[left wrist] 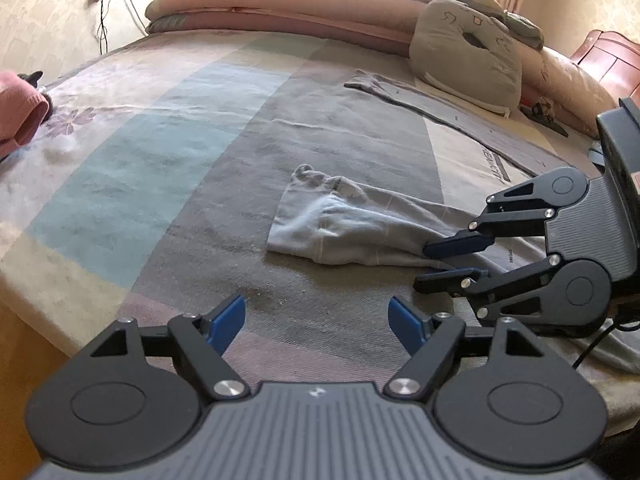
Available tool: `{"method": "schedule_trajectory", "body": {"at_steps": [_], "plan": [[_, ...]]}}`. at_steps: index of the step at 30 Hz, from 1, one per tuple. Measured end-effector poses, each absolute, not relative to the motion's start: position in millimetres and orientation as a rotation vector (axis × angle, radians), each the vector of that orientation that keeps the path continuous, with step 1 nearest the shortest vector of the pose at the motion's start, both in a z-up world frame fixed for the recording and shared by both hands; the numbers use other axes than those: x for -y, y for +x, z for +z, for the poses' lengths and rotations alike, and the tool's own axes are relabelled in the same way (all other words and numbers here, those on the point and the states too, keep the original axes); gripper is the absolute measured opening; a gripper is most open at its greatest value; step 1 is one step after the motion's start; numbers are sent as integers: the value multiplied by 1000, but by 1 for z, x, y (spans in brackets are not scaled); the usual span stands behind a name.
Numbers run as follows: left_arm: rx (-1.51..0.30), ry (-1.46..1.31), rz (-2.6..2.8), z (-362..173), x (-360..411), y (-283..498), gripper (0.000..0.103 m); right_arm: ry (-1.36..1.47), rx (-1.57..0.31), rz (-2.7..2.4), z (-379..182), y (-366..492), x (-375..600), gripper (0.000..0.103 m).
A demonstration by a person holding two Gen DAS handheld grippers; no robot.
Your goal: Fold clothes
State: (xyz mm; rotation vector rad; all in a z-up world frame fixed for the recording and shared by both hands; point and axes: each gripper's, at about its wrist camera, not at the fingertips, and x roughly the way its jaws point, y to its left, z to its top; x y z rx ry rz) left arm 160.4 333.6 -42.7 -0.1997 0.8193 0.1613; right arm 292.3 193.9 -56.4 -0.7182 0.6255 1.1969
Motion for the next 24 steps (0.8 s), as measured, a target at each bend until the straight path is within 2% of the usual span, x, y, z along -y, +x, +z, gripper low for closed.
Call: {"method": "schedule_trajectory", "body": {"at_steps": [4, 6, 13, 14, 16, 19, 24], "plan": [[-815, -212, 164, -44, -337, 157, 79, -765, -581, 1221, -54, 283, -199, 28], [-817, -219, 166, -45, -338, 156, 79, -783, -583, 1220, -56, 285, -202, 17], [-808, -254, 151, -47, -343, 149, 79, -831, -585, 1175, -63, 295, -210, 11], [-804, -269, 146, -47, -345, 148, 79, -845, -579, 1173, -63, 292, -210, 5], [-796, -300, 146, -47, -348, 147, 79, -871, -562, 1171, -62, 287, -211, 4], [-785, -342, 146, -47, -352, 146, 79, -764, -623, 1226, -49, 287, -210, 3], [-751, -473, 114, -49, -362, 145, 79, -501, -828, 1340, -38, 298, -205, 4]]}}
